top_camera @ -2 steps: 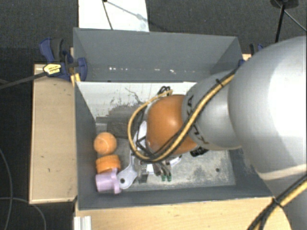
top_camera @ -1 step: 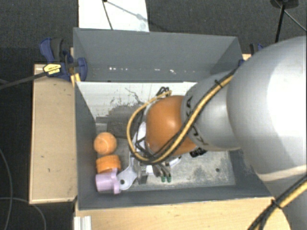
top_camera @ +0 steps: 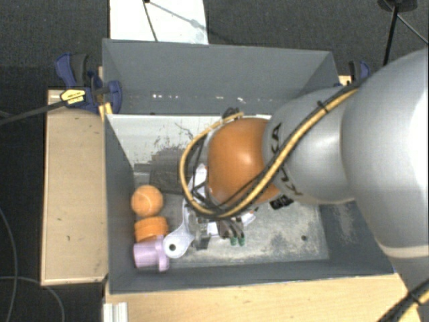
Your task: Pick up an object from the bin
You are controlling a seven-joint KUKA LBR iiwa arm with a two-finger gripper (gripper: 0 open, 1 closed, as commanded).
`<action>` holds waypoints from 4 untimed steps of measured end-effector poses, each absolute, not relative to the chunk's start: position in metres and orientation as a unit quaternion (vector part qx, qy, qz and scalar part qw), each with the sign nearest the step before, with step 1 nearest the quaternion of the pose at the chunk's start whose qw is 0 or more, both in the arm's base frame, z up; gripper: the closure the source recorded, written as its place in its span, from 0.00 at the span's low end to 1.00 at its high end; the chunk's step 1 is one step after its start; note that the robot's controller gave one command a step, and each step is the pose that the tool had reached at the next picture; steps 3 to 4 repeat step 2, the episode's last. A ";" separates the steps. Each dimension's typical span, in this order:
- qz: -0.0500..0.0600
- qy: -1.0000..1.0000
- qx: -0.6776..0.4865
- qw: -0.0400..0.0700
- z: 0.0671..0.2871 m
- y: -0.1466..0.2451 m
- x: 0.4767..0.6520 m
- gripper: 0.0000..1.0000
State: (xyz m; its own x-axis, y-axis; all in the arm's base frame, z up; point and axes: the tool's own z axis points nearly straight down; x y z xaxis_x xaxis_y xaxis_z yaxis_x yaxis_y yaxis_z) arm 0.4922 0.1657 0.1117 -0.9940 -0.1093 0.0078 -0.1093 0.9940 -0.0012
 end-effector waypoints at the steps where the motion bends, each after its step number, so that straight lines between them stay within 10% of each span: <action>1: -0.001 -0.998 0.059 -0.002 0.154 0.165 0.494 1.00; 2: 0.000 -0.997 0.077 0.003 0.202 0.156 0.492 1.00; 4: 0.000 -0.997 0.077 0.003 0.202 0.156 0.492 1.00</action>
Offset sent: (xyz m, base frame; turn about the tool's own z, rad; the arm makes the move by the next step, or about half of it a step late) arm 0.0014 -0.0158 0.1271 -0.0667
